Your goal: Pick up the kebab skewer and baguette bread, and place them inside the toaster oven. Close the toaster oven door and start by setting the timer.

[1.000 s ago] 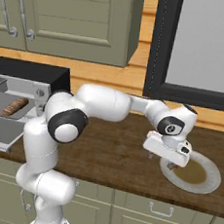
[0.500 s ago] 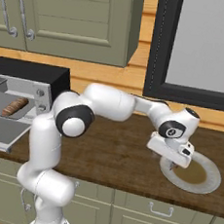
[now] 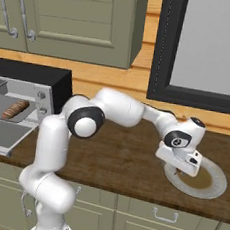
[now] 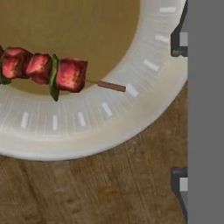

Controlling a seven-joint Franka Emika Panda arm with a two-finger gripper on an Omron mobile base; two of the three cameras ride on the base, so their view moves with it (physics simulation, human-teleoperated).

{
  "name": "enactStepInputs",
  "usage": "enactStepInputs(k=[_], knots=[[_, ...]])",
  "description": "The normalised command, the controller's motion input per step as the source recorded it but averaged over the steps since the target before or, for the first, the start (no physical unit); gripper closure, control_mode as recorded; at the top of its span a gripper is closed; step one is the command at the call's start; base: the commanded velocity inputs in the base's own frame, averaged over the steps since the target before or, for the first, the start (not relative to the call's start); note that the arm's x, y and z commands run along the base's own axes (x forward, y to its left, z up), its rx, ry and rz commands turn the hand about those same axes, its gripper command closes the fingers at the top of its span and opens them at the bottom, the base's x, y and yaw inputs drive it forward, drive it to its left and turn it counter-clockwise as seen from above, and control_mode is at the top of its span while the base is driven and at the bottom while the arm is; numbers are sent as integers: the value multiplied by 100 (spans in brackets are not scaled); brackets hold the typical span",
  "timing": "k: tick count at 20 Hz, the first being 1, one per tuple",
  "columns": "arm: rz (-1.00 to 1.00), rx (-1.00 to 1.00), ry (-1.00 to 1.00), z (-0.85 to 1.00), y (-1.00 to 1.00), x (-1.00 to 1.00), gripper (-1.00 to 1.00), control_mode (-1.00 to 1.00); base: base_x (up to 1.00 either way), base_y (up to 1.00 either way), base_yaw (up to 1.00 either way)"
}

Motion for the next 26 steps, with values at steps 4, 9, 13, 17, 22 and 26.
enactStepInputs(k=[4,9,13,17,22,26], knots=[[-6,-1,-2,-21,-13,29,-100,-100,0,0,0],[-4,0,-5,-7,-11,35,-100,-100,0,0,0],[-5,-1,-2,-35,-14,19,-100,-100,0,0,0],[-4,0,-2,-18,-21,31,-100,-100,0,0,0],[-1,0,-1,-11,-27,30,-100,-100,0,0,0],[0,0,-1,-17,-20,32,-100,-100,0,0,0]])
